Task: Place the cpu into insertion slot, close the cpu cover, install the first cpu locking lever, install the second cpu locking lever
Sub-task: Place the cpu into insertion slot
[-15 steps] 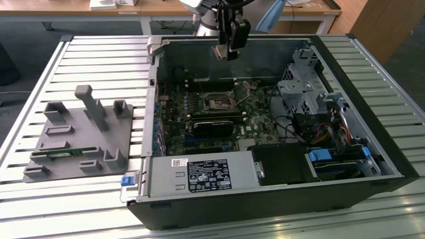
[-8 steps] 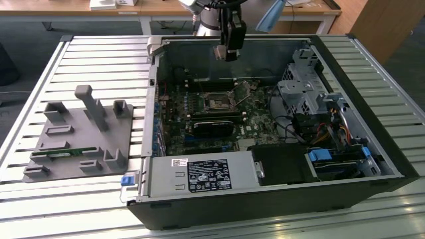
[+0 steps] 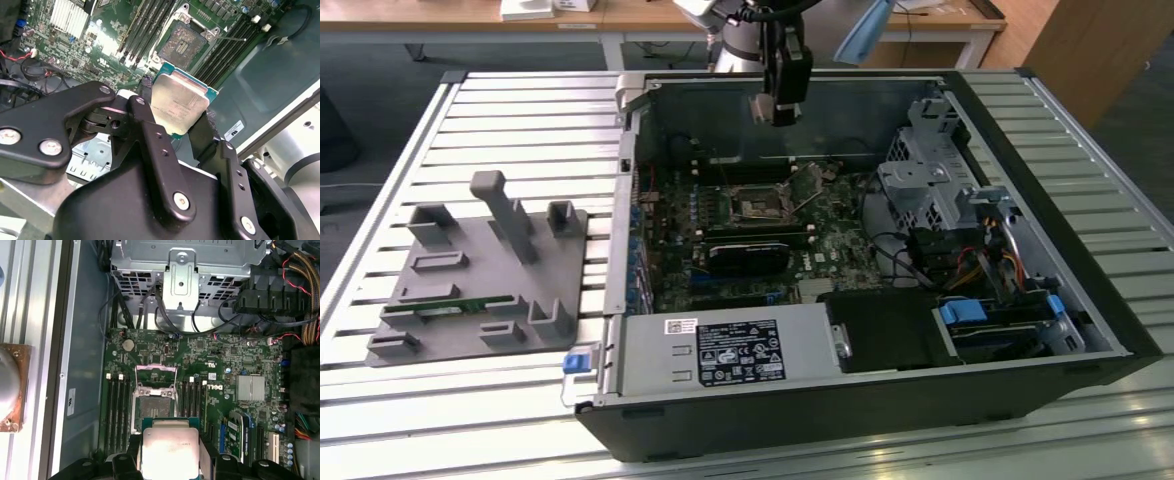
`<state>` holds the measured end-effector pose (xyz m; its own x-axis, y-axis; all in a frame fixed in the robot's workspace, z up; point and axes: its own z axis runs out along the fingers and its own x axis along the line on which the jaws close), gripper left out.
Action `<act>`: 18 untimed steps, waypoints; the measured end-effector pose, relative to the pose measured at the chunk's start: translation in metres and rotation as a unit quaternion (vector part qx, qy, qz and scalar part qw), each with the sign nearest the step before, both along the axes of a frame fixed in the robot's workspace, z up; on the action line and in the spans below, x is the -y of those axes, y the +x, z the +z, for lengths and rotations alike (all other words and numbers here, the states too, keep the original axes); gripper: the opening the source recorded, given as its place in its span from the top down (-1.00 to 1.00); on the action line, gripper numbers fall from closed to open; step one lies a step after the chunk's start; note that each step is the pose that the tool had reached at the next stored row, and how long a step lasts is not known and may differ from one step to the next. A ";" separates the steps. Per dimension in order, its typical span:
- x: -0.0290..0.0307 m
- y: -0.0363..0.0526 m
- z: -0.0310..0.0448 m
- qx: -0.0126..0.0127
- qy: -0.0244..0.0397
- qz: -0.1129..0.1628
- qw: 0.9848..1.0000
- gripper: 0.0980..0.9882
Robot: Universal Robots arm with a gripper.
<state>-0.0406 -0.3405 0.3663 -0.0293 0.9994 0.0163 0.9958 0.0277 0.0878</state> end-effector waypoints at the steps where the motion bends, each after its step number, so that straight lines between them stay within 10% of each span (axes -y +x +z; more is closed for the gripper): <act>1: 0.0000 0.0000 -0.0007 0.000 0.000 0.000 1.000 0.00; 18: 0.0000 0.0000 -0.0108 0.000 0.000 0.000 1.000 0.00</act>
<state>-0.0406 -0.3405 0.3554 -0.0293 0.9994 0.0163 0.9958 0.0277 0.0878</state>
